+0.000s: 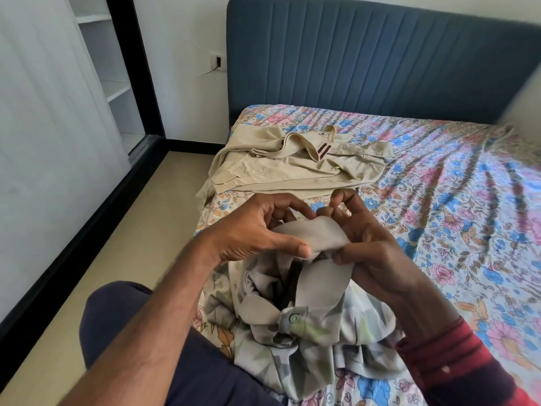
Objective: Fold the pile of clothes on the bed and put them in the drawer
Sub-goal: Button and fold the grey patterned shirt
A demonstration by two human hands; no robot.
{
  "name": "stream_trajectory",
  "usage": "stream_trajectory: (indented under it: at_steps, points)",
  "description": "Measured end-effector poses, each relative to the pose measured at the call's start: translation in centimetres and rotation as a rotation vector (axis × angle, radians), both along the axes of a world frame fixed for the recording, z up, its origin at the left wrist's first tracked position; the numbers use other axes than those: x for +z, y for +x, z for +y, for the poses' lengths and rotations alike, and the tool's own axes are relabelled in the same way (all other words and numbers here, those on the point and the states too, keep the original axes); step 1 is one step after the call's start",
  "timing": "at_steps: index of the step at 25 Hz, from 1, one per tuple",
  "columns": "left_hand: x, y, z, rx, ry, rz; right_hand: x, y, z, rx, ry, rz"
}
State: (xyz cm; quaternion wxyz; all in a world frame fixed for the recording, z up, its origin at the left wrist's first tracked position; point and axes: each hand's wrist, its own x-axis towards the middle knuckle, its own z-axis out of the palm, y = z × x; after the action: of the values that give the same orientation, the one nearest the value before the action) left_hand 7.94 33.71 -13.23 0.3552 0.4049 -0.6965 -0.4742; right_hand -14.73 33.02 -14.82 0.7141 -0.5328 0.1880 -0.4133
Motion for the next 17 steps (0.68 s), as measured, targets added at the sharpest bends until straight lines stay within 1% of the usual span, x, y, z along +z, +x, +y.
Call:
stream_trajectory:
  at_steps: [2,3,4,5,7,8,10,12,13,15,17]
  points:
    - [-0.3,-0.6,-0.4,-0.002,-0.061,-0.086,-0.1,0.0,0.0,-0.001,-0.011,-0.033]
    - [-0.5,-1.0,-0.6,-0.002,-0.1,-0.123,-0.1,0.1,0.1,-0.024,-0.042,-0.006]
    - [-0.5,-1.2,-0.7,-0.008,-0.123,-0.151,-0.2,0.0,0.1,-0.073,-0.122,0.076]
    - [-0.4,-1.2,-0.8,-0.006,-0.128,-0.163,-0.3,-0.2,0.2,-0.146,-0.258,0.22]
    - [-0.2,-0.7,-1.0,-0.009,-0.117,-0.148,-0.1,-0.9,0.3,-0.288,-0.597,0.585]
    - [0.0,-0.4,-1.1,-0.01,-0.116,-0.138,0.2,-1.3,0.5,-0.307,-0.733,0.729]
    - [0.2,-0.2,-1.3,-0.013,-0.114,-0.153,0.7,-1.8,0.7,-0.247,-0.874,0.925]
    - [0.3,-0.1,-1.6,-0.03,-0.1,-0.174,1.2,-2.0,0.7,-0.17,-0.931,1.099]
    - [0.3,-0.1,-1.8,-0.03,-0.096,-0.182,1.4,-2.0,0.7,-0.178,-0.968,1.159]
    - [0.2,-0.1,-2.0,-0.029,-0.09,-0.179,1.6,-1.8,0.8,-0.259,-1.006,1.166]
    - [0.2,-0.3,-2.2,-0.012,-0.098,-0.173,1.8,-1.5,1.4,-0.25,-0.867,1.021]
